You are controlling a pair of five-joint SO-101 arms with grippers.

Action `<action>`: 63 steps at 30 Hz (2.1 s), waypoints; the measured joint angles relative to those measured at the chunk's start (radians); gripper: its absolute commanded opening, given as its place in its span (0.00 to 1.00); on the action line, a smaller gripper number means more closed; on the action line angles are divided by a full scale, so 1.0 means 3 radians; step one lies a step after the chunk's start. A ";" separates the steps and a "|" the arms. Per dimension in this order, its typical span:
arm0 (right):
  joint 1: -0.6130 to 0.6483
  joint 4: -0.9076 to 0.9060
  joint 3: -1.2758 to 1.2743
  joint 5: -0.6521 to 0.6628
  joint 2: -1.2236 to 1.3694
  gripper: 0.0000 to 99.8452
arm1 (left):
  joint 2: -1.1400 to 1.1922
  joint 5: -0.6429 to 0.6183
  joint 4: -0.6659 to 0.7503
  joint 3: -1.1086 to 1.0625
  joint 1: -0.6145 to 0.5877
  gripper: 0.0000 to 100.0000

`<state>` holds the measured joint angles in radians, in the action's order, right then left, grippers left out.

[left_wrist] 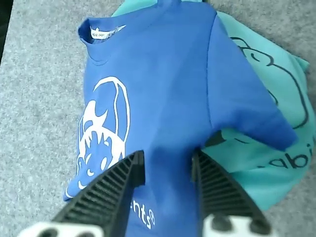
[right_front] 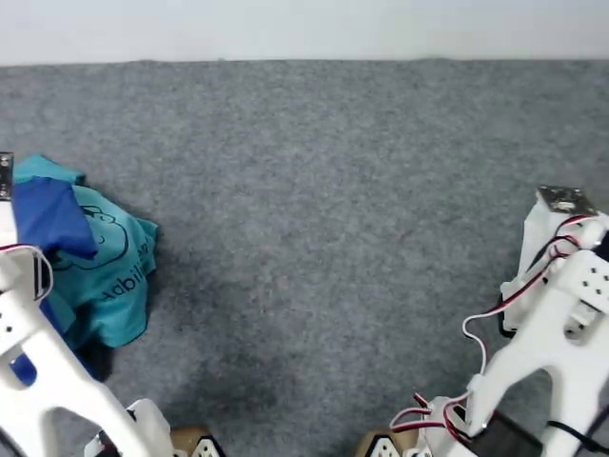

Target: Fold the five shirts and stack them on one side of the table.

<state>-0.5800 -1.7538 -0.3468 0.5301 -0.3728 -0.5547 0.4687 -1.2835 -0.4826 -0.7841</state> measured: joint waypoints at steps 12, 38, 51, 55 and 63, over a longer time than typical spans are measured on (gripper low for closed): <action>0.0000 0.0000 0.0000 0.0000 0.0000 0.01 | 0.0174 -0.0072 -0.0118 0.0307 0.0015 0.01; 0.0000 0.0000 0.0000 0.0000 0.0000 0.01 | -0.0941 -0.0522 -0.0394 0.1279 0.0936 0.02; 0.0511 0.0000 -0.0005 0.0000 0.0000 0.01 | 0.0000 -0.0245 -0.0905 0.0849 0.0931 0.17; 0.0583 0.0000 -0.0005 0.0000 0.0000 0.01 | 0.0378 -0.0245 -0.0818 0.0849 0.0793 0.17; 0.0588 0.0000 -0.0460 0.0000 0.0000 0.01 | 0.0772 -0.0251 -0.0563 0.0849 0.0634 0.17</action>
<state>-0.4035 -1.7538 -0.4849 0.5301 -0.3728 -0.3230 0.3936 -1.4523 -0.2279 -0.5938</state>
